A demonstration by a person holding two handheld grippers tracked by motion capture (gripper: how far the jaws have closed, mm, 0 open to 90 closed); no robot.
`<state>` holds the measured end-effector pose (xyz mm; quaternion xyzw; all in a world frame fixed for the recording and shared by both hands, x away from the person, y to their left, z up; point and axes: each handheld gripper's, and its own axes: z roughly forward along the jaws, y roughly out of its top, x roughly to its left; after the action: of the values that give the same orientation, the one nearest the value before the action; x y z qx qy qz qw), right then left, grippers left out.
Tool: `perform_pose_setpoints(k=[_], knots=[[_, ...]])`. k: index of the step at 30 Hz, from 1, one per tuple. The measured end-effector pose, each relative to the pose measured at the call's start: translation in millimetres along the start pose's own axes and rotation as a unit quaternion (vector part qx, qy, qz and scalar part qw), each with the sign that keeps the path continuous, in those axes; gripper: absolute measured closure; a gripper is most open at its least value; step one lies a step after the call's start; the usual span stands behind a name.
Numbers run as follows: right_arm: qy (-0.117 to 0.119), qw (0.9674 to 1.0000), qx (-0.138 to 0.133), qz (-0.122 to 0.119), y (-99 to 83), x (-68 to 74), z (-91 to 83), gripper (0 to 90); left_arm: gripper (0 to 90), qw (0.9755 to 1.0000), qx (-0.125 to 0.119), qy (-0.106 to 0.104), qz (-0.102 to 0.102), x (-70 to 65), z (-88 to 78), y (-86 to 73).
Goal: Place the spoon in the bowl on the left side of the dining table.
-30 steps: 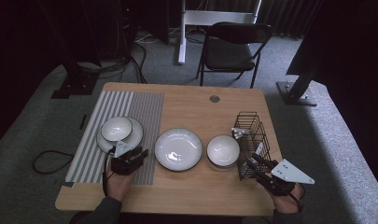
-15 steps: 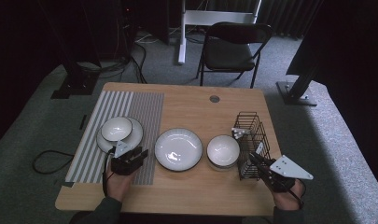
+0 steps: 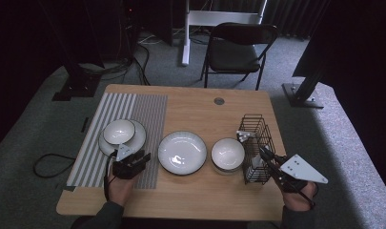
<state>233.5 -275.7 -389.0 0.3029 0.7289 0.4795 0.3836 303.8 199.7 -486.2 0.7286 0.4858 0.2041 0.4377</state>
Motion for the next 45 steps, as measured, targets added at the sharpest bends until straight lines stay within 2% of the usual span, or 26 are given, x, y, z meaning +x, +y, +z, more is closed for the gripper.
perform_pose_setpoints(k=[7,11,15,20,21,22,24,25,26,32,38,39,40,41,42,45], knots=[[-0.004,0.9991,-0.021,-0.037,32.9,-0.1,-4.0,85.4,67.4,1.0000,0.005,0.003,0.000,0.9,0.1,-1.6],[0.013,0.9981,-0.037,-0.049,50.8,5.4,-4.7,85.4,67.3,1.0000,0.004,0.003,-0.001,1.3,0.3,-2.5],[0.039,0.9970,-0.048,-0.048,58.6,20.1,1.8,85.4,67.0,1.0000,0.004,0.005,0.000,1.8,-0.3,-3.1],[0.077,0.9951,-0.049,-0.038,57.5,47.2,22.7,85.4,66.9,1.0000,0.004,0.008,-0.001,3.7,-1.7,-4.7],[0.077,0.9951,-0.049,-0.038,57.5,47.2,22.7,85.4,66.8,1.0000,0.004,0.008,-0.001,3.7,-1.7,-4.7],[0.094,0.9939,-0.049,-0.031,55.8,57.4,33.0,85.4,66.9,0.9999,0.006,0.010,-0.001,5.0,-2.4,-5.6],[0.110,0.9925,-0.047,-0.026,54.3,67.6,44.2,85.4,66.9,0.9999,0.005,0.013,-0.001,6.1,-3.2,-7.0],[0.110,0.9925,-0.047,-0.026,54.3,67.6,44.2,85.4,66.9,0.9999,0.005,0.013,-0.001,6.1,-3.2,-7.0],[0.125,0.9908,-0.045,-0.025,53.6,78.3,55.5,85.4,66.9,0.9999,0.005,0.014,-0.002,7.5,-4.5,-8.5],[0.169,0.9846,-0.043,-0.019,55.6,106.3,88.1,85.4,66.7,0.9997,0.008,0.020,-0.007,12.1,-6.8,-15.5],[0.194,0.9797,-0.046,-0.014,63.1,129.7,122.0,85.4,66.5,0.9996,0.010,0.024,-0.008,14.3,-6.9,-21.3],[0.194,0.9797,-0.046,-0.014,63.1,129.7,122.0,85.4,66.4,0.9996,0.010,0.024,-0.008,14.3,-6.9,-21.3],[0.201,0.9783,-0.047,-0.012,67.4,136.6,134.6,85.4,66.3,0.9996,0.009,0.025,-0.008,14.9,-7.5,-22.3],[0.201,0.9783,-0.047,-0.012,67.4,136.6,134.6,85.4,66.3,0.9996,0.009,0.025,-0.008,14.9,-7.5,-22.3],[0.205,0.9775,-0.047,-0.009,71.0,140.9,145.0,85.4,66.3,0.9996,0.009,0.025,-0.010,15.8,-7.7,-23.2],[0.213,0.9758,-0.047,-0.008,76.8,146.4,161.9,85.4,66.3,0.9996,0.008,0.026,-0.012,17.3,-7.7,-24.7]])
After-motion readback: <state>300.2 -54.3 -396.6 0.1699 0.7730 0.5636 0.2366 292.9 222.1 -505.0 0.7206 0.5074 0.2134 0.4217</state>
